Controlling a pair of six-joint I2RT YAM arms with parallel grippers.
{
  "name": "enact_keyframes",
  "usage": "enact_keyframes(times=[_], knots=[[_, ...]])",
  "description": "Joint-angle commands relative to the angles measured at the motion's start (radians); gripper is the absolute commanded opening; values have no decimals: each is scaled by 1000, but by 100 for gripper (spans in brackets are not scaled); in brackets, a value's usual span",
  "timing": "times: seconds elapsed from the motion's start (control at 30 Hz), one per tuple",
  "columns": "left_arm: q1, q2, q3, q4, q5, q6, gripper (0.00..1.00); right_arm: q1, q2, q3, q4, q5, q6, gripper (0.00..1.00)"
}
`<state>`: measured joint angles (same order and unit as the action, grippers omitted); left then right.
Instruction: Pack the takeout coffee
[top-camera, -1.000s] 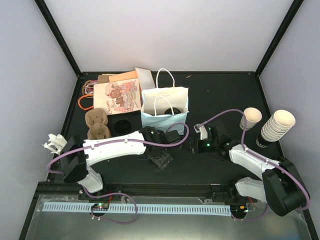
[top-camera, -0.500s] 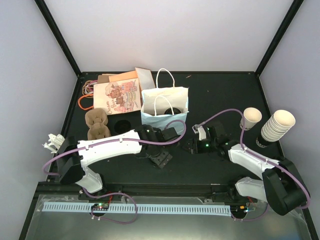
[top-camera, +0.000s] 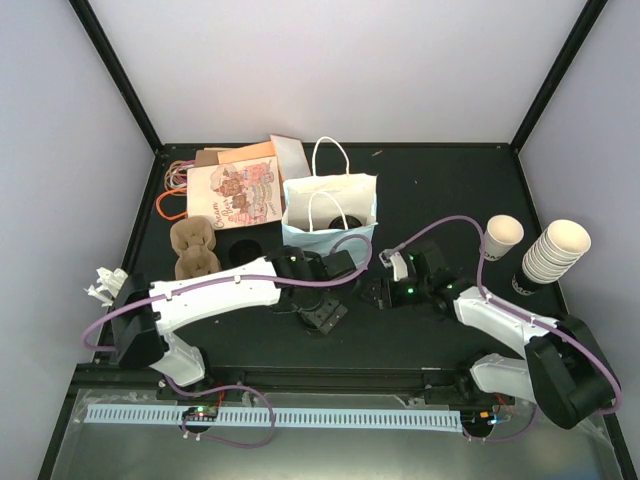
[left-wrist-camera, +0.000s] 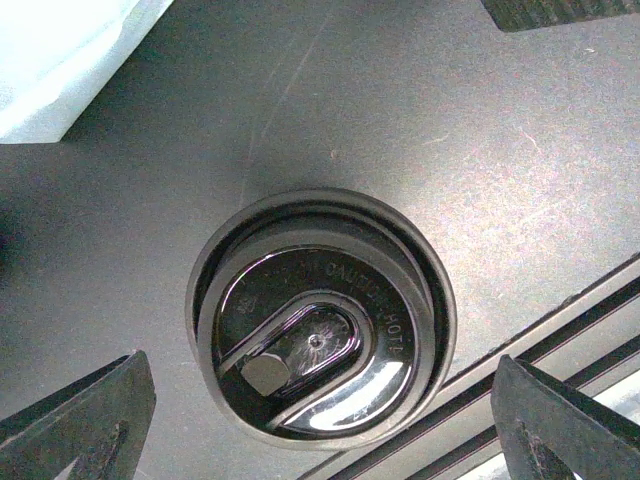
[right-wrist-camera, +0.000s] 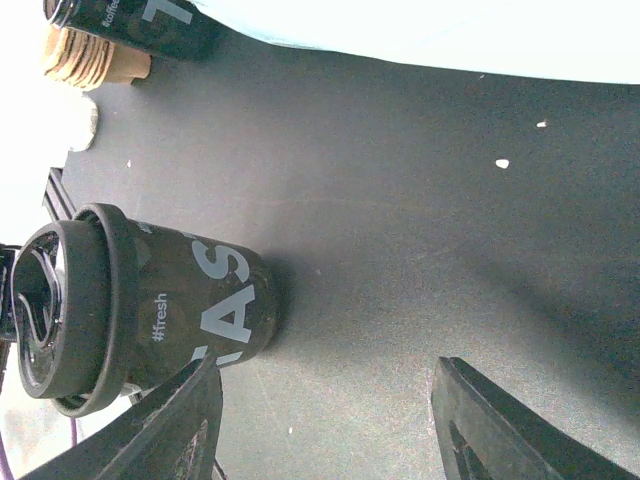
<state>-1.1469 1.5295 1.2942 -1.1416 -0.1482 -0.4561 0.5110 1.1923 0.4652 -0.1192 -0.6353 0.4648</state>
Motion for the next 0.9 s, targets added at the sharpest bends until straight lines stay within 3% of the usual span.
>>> enact_keyframes(times=[0.0,0.33,0.5,0.63,0.73,0.87], knots=[[5,-39,48,-32,0,4,94,14,-6,28,-11,11,-23,61],[130,-319,-181,187,113,-73,92,123,-193,69,-122,196,-57,61],[248,-512,-352,356,215,-125,89,285,-271,141,-171,375,-87,61],[329,-679,-490,460,274,-180,88,424,-235,230,-199,530,-108,62],[382,-738,-552,481,334,-201,88,434,-203,240,-172,536,-82,66],[412,-763,-623,503,387,-245,86,434,-177,265,-168,472,-208,75]])
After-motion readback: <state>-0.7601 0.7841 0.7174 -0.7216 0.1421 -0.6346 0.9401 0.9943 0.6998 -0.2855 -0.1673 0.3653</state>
